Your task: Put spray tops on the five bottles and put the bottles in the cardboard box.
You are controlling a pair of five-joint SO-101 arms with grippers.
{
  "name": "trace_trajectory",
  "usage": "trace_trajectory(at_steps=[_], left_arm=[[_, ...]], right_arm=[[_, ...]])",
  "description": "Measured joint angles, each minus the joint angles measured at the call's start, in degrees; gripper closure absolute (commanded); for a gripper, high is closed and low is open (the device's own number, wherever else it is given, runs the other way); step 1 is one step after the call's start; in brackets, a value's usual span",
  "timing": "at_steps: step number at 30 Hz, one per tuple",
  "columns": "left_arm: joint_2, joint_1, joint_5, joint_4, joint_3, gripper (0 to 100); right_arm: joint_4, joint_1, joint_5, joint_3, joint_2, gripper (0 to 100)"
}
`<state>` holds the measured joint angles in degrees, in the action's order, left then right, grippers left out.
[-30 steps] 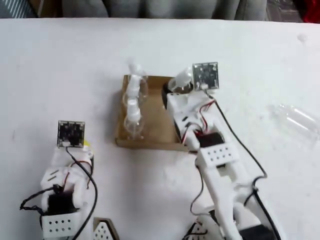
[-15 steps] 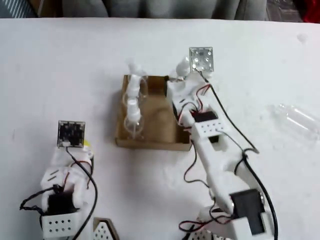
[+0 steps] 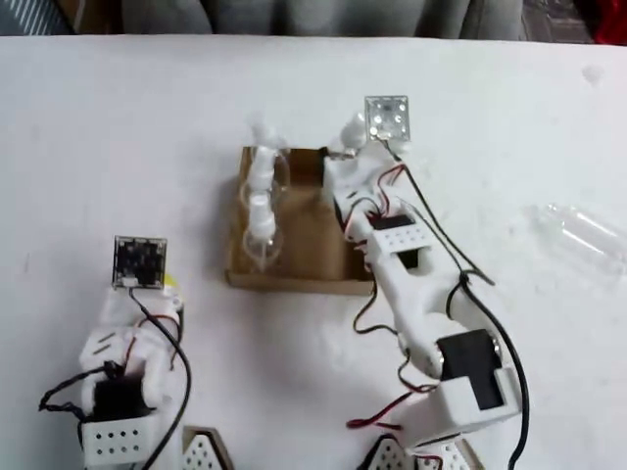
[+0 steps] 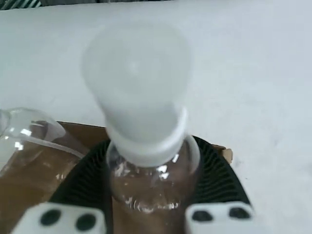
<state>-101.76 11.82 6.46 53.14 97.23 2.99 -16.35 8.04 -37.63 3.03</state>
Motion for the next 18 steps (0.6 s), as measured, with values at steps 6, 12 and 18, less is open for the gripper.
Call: trace_trajectory(at_steps=[6, 12, 18], left_arm=[[0.00, 0.00, 0.00, 0.00, 0.00, 98], [0.00, 0.00, 0.00, 0.00, 0.00, 98], [0.00, 0.00, 0.00, 0.00, 0.00, 98]], right_arm=[[2.81, 0.97, -2.81, 0.00, 2.11, 98.2], [4.04, 0.97, -4.31, 0.00, 4.22, 98.2], [4.57, 0.97, -4.31, 0.62, 5.36, 98.2]])
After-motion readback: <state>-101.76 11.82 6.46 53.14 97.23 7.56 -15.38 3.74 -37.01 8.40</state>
